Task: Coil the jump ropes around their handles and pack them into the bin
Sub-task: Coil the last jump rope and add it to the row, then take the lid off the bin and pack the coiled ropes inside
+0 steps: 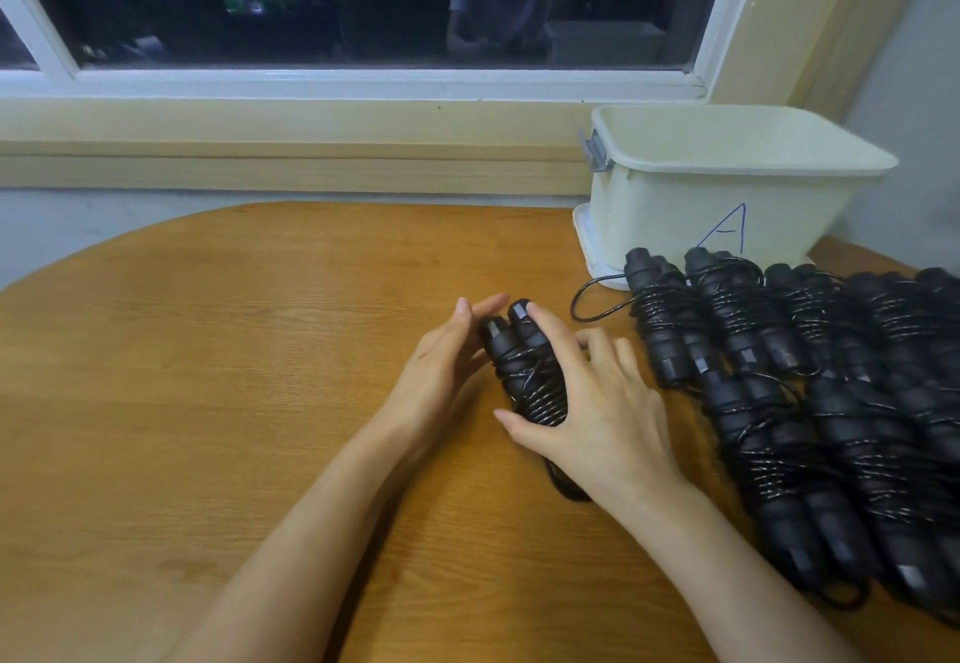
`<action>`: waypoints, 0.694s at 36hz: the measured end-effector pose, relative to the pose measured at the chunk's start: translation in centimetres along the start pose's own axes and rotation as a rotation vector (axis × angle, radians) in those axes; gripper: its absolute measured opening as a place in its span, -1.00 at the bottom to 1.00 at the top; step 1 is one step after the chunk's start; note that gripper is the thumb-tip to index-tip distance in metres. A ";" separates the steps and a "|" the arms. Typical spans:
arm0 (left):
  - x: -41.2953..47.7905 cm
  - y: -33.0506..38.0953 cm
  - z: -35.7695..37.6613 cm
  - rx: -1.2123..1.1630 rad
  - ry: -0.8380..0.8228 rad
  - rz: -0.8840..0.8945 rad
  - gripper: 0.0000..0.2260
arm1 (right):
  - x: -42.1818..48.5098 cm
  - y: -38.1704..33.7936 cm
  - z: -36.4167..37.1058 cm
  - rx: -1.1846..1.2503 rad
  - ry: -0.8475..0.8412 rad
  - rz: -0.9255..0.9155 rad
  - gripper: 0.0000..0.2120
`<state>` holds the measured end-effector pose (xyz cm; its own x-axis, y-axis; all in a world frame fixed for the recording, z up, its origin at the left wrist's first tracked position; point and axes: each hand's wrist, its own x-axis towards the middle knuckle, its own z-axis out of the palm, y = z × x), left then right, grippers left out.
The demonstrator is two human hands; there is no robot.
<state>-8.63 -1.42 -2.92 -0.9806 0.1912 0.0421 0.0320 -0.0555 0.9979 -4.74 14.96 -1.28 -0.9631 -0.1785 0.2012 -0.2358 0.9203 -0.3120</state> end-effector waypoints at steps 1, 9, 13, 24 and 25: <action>0.0 -0.1 0.0 -0.002 0.000 0.005 -0.55 | 0.0 0.0 -0.1 -0.019 -0.003 0.005 -0.08; -0.2 -0.4 0.4 0.121 0.125 0.047 -0.60 | -0.7 0.6 -2.2 -0.045 0.051 0.106 -0.09; -1.3 -0.9 1.9 0.190 0.158 0.067 -0.75 | -2.4 1.8 -3.7 -0.125 0.078 0.192 -0.10; -6.0 -1.3 8.1 0.499 -0.357 0.091 -0.06 | -6.6 6.3 -5.3 -0.273 -0.005 0.095 0.06; -6.0 -1.6 8.4 0.541 -0.356 0.093 -0.02 | -6.8 6.9 -5.7 -0.257 -0.005 0.058 0.05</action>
<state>-1.19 5.72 -4.36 -0.8483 0.5272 0.0498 0.2972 0.3961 0.8688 0.95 24.53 0.44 -0.9749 -0.1244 0.1848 -0.1406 0.9871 -0.0768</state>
